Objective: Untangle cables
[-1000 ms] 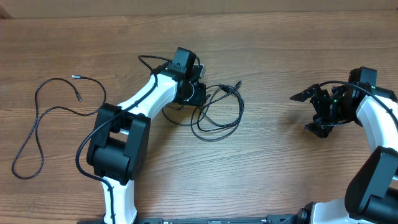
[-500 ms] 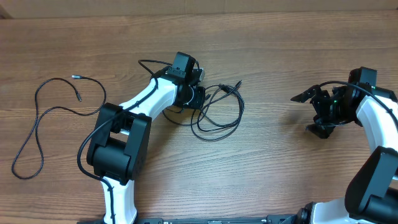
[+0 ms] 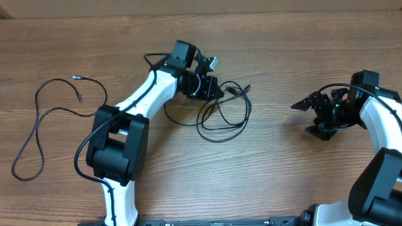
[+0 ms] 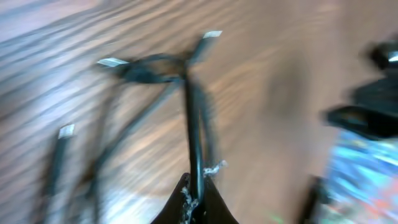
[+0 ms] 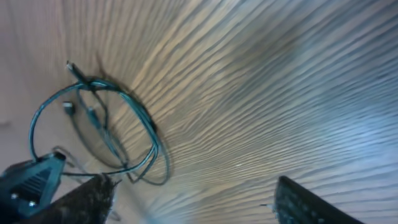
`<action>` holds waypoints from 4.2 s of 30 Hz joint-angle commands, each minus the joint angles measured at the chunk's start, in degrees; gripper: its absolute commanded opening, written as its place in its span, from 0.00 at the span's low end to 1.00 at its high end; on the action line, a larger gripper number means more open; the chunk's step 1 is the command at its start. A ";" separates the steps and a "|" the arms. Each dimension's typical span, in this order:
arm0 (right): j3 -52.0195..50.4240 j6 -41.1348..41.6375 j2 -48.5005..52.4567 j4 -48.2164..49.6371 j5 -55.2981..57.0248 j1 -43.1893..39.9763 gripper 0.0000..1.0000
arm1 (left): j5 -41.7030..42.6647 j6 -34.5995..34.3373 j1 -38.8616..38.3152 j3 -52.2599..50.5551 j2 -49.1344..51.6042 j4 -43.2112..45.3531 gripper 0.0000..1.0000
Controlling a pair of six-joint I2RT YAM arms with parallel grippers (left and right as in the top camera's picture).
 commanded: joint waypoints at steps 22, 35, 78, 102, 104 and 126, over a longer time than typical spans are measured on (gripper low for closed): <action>-0.20 -1.92 -0.22 14.78 -11.52 22.03 0.72 | 38.49 -4.87 9.25 9.57 -0.44 -1.11 0.04; -0.20 11.80 -0.22 25.79 11.47 27.71 0.33 | 44.63 -4.87 11.80 9.57 -0.44 -3.39 0.04; -0.31 -4.79 -0.22 23.04 -9.97 31.91 0.51 | 45.66 -0.15 18.56 9.51 -0.44 -21.00 0.04; -0.31 6.25 5.51 31.87 16.59 42.01 0.54 | 45.64 -2.10 18.53 9.51 -0.44 -21.00 0.04; -0.31 6.23 7.23 35.39 16.90 42.01 0.56 | 45.55 -2.08 18.51 9.51 -0.44 -20.98 0.04; -0.31 12.83 7.74 18.05 42.10 25.64 0.20 | 45.51 -1.81 18.78 9.51 -0.44 -22.25 0.04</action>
